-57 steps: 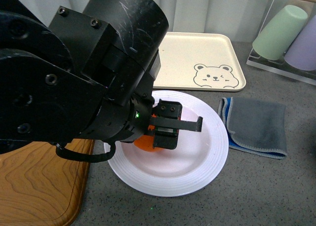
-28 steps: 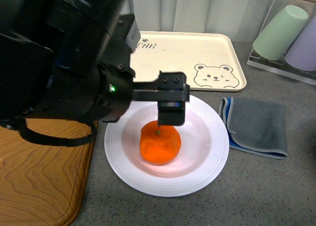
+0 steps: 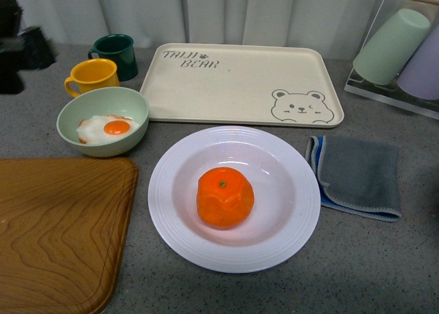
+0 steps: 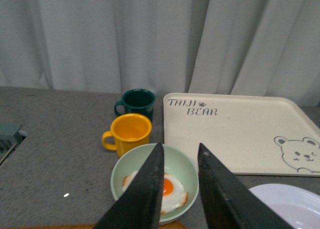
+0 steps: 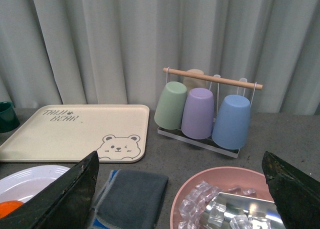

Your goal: Place orange and plate with both arms

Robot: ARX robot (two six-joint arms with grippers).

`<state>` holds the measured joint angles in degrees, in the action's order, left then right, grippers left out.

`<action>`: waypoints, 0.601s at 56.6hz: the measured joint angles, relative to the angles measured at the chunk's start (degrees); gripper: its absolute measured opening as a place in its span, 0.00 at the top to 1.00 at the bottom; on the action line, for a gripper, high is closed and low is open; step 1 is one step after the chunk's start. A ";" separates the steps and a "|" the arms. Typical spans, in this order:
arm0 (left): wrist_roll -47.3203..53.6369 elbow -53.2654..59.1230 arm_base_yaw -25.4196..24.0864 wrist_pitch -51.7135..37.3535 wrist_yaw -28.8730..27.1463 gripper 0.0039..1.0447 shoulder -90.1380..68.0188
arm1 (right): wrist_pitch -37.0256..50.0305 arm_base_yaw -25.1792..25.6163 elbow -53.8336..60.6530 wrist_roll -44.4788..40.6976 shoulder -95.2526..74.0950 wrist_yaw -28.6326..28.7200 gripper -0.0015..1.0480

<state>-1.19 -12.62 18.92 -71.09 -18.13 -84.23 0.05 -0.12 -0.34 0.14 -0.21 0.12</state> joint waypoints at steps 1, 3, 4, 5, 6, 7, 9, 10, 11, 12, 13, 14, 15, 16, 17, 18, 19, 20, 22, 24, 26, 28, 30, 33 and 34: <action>0.11 0.79 -0.87 2.40 0.68 0.82 2.12 | 0.00 0.00 0.00 0.00 0.00 0.00 0.09; 0.22 1.95 -2.40 6.03 1.97 0.90 6.10 | 0.00 0.00 0.00 0.00 0.00 -0.02 0.09; 0.28 2.43 -2.91 6.91 2.38 0.94 7.65 | 0.00 0.00 0.00 0.00 0.00 -0.02 0.09; 0.20 3.13 -3.69 7.87 3.21 0.97 9.84 | 0.00 0.00 0.00 0.00 0.00 -0.02 0.09; 0.48 3.83 -4.35 8.66 3.91 0.97 11.91 | 0.00 0.00 0.00 0.02 0.00 -0.04 0.09; 0.55 4.24 -4.76 9.16 4.44 0.97 13.14 | 0.00 0.00 0.00 0.00 0.00 -0.04 0.09; 0.61 5.27 -5.70 10.43 5.55 0.97 15.78 | 0.00 0.00 0.00 0.00 0.00 -0.02 0.09; 0.68 5.88 -6.32 11.32 6.25 0.97 17.27 | 0.00 0.00 0.00 0.00 0.00 -0.04 0.09; 0.70 6.32 -6.73 12.00 6.56 0.97 18.21 | 0.00 0.00 0.00 0.00 0.00 -0.02 0.09; 0.70 6.71 -7.13 12.66 6.86 0.97 19.10 | 0.00 0.00 0.00 0.00 0.00 -0.02 0.09; 0.72 7.10 -7.56 13.33 7.28 0.97 20.02 | 0.00 0.00 0.00 0.00 0.00 -0.02 0.09; 0.70 7.30 -7.76 13.68 7.43 0.97 20.48 | 0.00 0.00 0.00 0.00 0.00 -0.02 0.09; 0.72 7.63 -8.15 14.36 7.80 0.97 21.42 | 0.00 0.00 0.00 0.00 0.00 -0.02 0.09; 0.72 7.96 -8.55 15.06 8.00 0.97 22.36 | 0.00 0.00 0.00 0.00 0.00 -0.02 0.09; 0.72 8.11 -8.72 15.39 8.07 0.97 22.86 | 0.00 0.00 0.00 0.00 0.00 -0.02 0.09; 0.72 8.39 -9.03 15.98 8.33 0.97 23.74 | 0.00 0.00 0.00 0.00 0.00 -0.02 0.09; 0.72 8.63 -9.40 16.59 8.66 0.97 24.74 | 0.00 0.00 0.00 0.00 0.00 -0.02 0.09; 0.72 8.76 -9.53 16.92 8.87 0.97 25.22 | 0.00 0.00 0.00 0.00 0.00 -0.02 0.09; 0.72 9.22 -10.14 18.29 9.44 0.97 27.23 | 0.00 0.00 0.00 0.00 0.00 -0.02 0.09; 0.72 9.55 -10.58 19.39 9.94 0.97 28.72 | 0.00 0.00 0.00 0.00 0.00 -0.02 0.09; 0.72 9.92 -11.10 20.92 10.62 0.97 30.62 | 0.00 0.00 0.00 0.00 0.00 -0.02 0.09; 0.72 10.21 -11.50 22.10 10.97 0.97 32.02 | 0.00 0.00 0.00 0.00 0.00 -0.02 0.09; 0.74 10.58 -12.00 23.69 11.47 0.97 33.92 | 0.00 0.00 0.00 0.00 0.00 -0.02 0.09; 0.72 11.04 -12.63 25.77 12.13 0.97 36.61 | 0.00 0.00 0.00 0.02 0.00 -0.04 0.09; 0.72 11.08 -12.76 26.14 12.24 0.97 37.07 | 0.00 0.00 0.00 0.00 0.00 -0.02 0.09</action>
<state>-0.47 -1.54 6.15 -44.95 -5.89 -47.16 0.05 -0.12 -0.34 0.14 -0.21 0.10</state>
